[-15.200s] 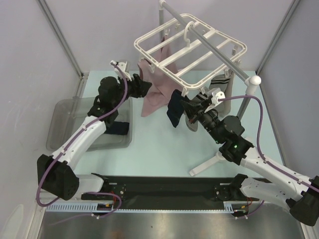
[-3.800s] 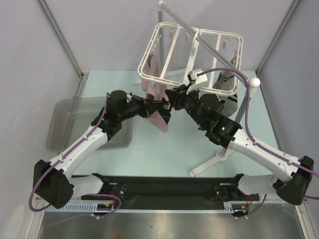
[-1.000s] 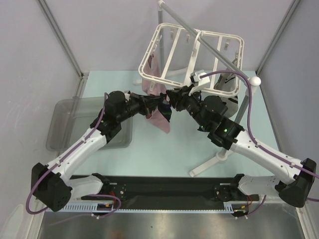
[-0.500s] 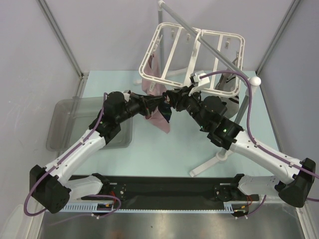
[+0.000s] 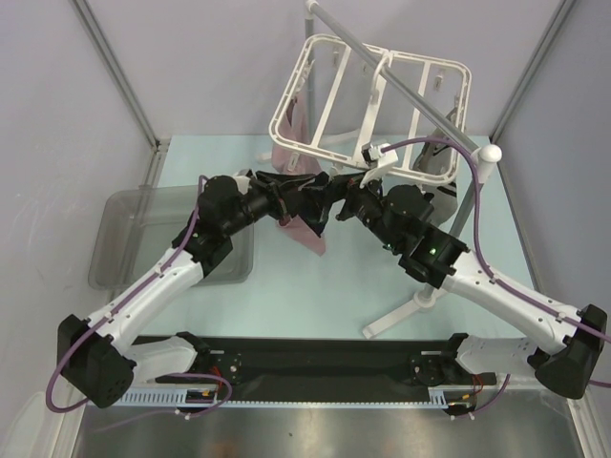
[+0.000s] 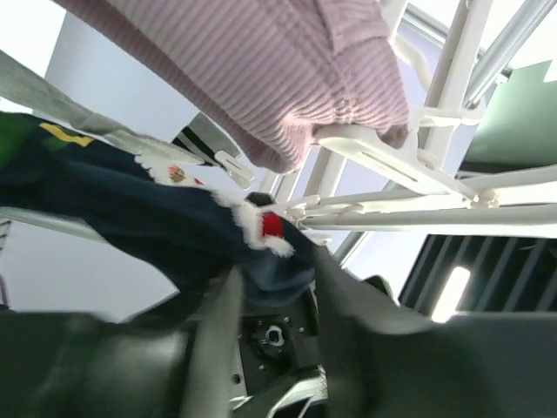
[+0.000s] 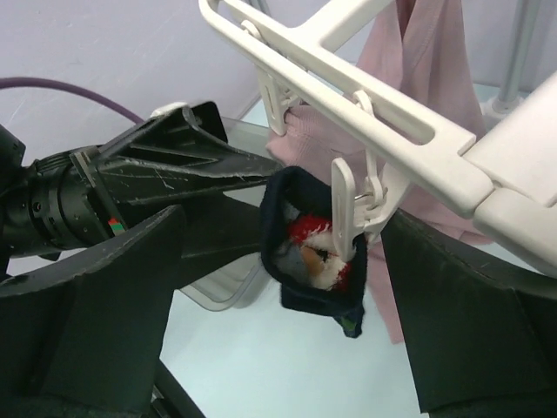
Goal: Clip the socks to the hanger
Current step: Clamp the sock onto the hanger, then reset both arms
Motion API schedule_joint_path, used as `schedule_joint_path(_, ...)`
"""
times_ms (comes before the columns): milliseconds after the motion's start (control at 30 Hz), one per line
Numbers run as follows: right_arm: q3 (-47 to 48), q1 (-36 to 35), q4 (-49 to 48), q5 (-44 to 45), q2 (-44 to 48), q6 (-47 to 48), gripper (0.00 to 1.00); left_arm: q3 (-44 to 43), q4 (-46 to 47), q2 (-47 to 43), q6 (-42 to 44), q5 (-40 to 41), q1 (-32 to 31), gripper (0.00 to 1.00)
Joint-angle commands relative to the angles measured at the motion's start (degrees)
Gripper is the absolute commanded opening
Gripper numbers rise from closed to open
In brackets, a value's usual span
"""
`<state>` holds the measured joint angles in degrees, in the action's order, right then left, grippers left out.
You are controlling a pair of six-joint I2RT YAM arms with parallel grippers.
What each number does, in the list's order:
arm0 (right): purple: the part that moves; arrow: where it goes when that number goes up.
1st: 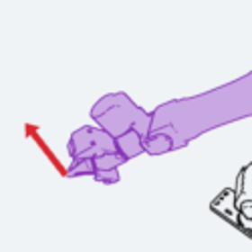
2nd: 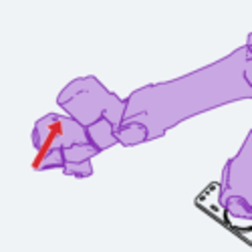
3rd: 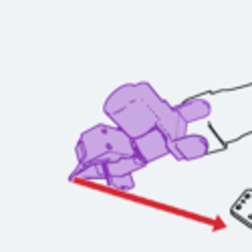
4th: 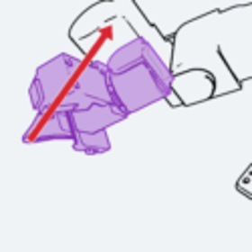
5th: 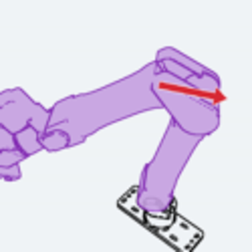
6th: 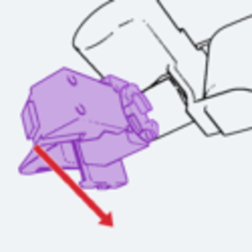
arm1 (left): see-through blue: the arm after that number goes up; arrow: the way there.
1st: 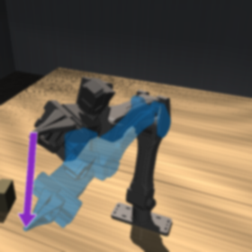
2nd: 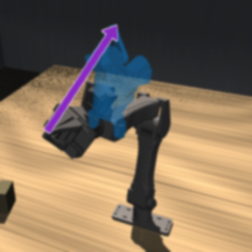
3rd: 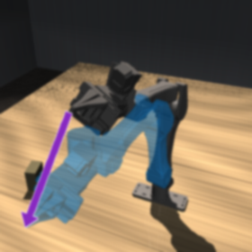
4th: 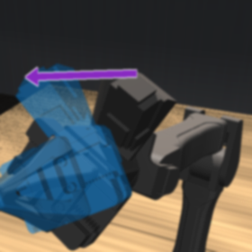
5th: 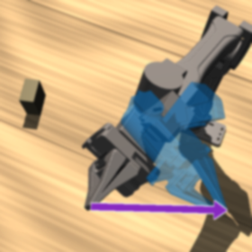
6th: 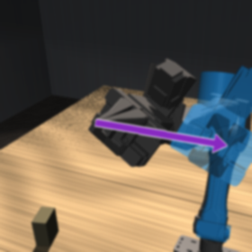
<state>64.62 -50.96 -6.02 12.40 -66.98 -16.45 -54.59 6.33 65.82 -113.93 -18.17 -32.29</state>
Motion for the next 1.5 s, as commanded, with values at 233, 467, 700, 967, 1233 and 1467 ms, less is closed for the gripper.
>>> schedule_joint_path(233,4.28,0.33,11.81,-3.70,5.45,-0.43,1.00,1.85,-3.51,-2.36,3.53,-0.98,-0.58,0.70)
schedule_joint_path(467,3.32,-0.11,19.20,-7.74,9.67,2.72,1.00,4.05,-8.43,-6.93,13.36,-2.04,-0.49,0.75)
schedule_joint_path(700,-1.24,-1.15,23.68,-15.91,13.27,5.20,1.00,6.51,-7.56,-11.50,22.50,-5.37,-0.75,0.78)
schedule_joint_path(967,-9.33,-6.08,25.27,-15.92,20.04,3.18,1.00,11.69,-5.02,-20.01,37.89,-6.26,-1.89,0.85)
schedule_joint_path(1233,-27.77,-10.47,17.72,-6.79,31.02,-5.34,1.00,25.80,-4.94,-32.32,49.42,-3.71,-2.86,0.89)
schedule_joint_path(1467,-46.91,-16.01,3.49,2.18,40.41,-13.25,1.00,44.55,7.13,-47.87,47.13,-5.03,-3.04,0.89)
